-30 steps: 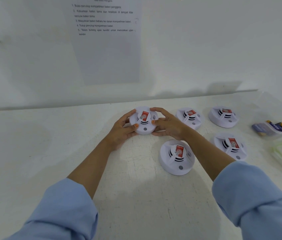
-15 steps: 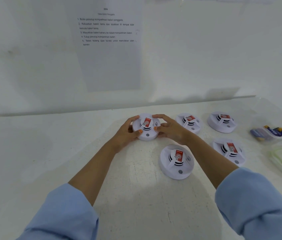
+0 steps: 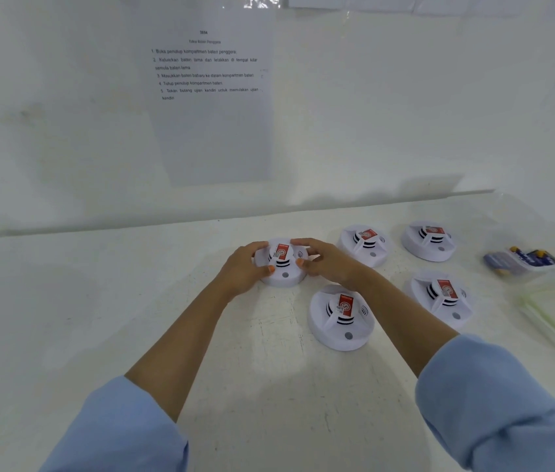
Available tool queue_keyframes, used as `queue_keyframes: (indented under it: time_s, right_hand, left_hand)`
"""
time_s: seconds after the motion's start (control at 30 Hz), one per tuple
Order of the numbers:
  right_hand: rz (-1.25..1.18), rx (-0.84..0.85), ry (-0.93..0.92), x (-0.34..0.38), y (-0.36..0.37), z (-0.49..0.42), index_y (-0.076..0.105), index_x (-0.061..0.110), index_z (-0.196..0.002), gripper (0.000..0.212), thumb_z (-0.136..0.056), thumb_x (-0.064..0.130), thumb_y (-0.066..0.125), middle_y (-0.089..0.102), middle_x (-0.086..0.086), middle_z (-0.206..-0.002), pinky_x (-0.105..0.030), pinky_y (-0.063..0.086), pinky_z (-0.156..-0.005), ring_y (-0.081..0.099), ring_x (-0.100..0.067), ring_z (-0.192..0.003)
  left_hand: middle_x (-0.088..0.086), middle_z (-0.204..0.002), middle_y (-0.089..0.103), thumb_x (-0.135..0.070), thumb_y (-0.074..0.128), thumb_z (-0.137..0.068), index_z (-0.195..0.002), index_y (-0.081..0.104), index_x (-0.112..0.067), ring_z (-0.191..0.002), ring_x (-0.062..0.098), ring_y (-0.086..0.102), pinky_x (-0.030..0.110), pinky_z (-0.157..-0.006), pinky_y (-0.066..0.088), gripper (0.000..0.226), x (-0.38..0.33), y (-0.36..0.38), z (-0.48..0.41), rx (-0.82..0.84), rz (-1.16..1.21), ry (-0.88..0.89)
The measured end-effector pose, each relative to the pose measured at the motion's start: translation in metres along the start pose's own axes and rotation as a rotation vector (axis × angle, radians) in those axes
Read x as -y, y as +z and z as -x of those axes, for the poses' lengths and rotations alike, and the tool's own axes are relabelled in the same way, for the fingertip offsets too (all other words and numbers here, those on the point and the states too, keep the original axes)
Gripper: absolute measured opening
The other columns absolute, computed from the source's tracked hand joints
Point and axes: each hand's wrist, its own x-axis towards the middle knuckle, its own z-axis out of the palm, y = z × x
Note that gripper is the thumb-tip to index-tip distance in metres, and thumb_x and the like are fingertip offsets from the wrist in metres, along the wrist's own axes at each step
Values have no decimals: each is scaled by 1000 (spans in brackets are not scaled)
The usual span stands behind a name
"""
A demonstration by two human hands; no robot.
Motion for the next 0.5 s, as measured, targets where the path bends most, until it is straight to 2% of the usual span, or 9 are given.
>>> queue_keyframes:
  time_s: [0.1, 0.17, 0.23, 0.3, 0.43, 0.5]
  right_hand:
    - [89, 7, -26, 2, 0, -2, 39, 14, -139, 47, -93, 13, 51, 45, -9, -140, -15, 42, -77, 44, -15, -103]
    - [94, -15, -14, 7, -2, -1, 38, 16, -140, 48, -94, 13, 51, 44, -8, -141, -17, 42, -74, 44, -16, -101]
    - [129, -73, -21, 12, -7, 2, 37, 19, -140, 47, -95, 16, 48, 41, -6, -142, -23, 40, -89, 45, -18, -109]
    - [218, -121, -50, 13, -13, 6, 38, 19, -139, 43, -97, 19, 45, 39, -4, -144, -20, 31, -93, 42, -19, -124]
    - [323, -153, -62, 13, -24, 11, 43, 16, -134, 38, -96, 19, 44, 37, 0, -146, -18, 26, -98, 35, -15, -134]
    - [381, -159, -84, 13, -32, 16, 42, 16, -135, 39, -96, 20, 45, 35, 0, -148, -22, 24, -106, 32, -15, -136]
  left_hand:
    - [9, -144, 40, -20, 61, -89, -139, 38, -13, -128, 27, 42, 40, -107, 37, 56, -3, -1, 2, 17, -37, -16]
    - [9, -147, 37, -23, 60, -89, -141, 35, -13, -131, 27, 39, 42, -109, 34, 58, -8, -1, 5, 36, -56, -7]
    - [9, -147, 38, -37, 59, -88, -140, 36, -15, -133, 29, 36, 47, -111, 30, 60, -12, -2, 7, 28, -116, 22]
    - [11, -141, 44, -54, 54, -85, -132, 45, -19, -132, 33, 37, 53, -108, 30, 60, -18, -3, 4, -10, -210, 67]
    - [2, -154, 22, -35, 47, -95, -143, 31, -22, -142, 22, 17, 42, -113, 21, 53, -49, 0, 7, -31, -414, 167]
    - [1, -155, 19, -34, 46, -96, -145, 28, -22, -142, 22, 16, 41, -112, 22, 53, -66, 5, 6, -38, -508, 190]
